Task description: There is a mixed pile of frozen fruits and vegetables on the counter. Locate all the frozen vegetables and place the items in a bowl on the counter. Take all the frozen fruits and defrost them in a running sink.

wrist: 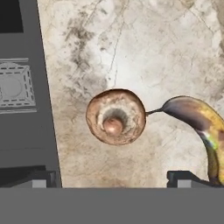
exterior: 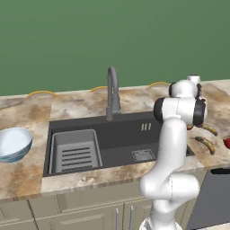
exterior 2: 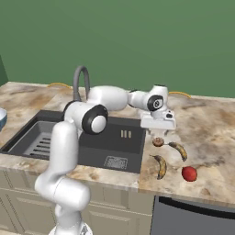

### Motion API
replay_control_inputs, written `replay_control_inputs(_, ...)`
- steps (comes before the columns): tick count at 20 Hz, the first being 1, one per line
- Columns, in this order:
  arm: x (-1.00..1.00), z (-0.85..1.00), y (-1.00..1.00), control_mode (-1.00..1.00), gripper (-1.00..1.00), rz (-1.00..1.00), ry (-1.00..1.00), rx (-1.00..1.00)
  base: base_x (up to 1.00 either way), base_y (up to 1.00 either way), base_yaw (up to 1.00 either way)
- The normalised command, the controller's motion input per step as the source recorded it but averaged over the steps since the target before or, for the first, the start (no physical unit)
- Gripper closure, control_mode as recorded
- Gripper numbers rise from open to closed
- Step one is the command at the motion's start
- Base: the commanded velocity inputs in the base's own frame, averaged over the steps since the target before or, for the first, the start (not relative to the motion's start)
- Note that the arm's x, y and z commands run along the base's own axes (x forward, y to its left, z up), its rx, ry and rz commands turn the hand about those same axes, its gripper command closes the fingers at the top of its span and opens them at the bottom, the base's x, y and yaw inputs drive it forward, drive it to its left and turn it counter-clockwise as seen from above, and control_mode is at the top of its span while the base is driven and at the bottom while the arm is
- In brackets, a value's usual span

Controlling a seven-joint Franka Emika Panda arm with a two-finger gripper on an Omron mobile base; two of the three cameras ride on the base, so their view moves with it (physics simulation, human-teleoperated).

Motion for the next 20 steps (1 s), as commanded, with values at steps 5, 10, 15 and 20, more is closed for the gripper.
replay_control_inputs(5, -0.01, -0.39, 0.08, -1.0, -1.0, 0.0, -0.01, 0.0, 0.0, 0.0, 0.0)
replay_control_inputs(10, -0.01, -0.56, -0.09, -1.0, -1.0, -0.02, -0.13, 0.0, 0.0, 0.0, 0.0)
replay_control_inputs(15, 0.02, -0.37, -0.07, -1.0, -1.0, -0.01, -0.14, -0.03, 0.0, 0.0, 0.0)
replay_control_inputs(20, 0.16, -0.01, 0.02, -1.0, -1.0, 0.0, -0.04, -0.02, 0.0, 0.0, 0.0)
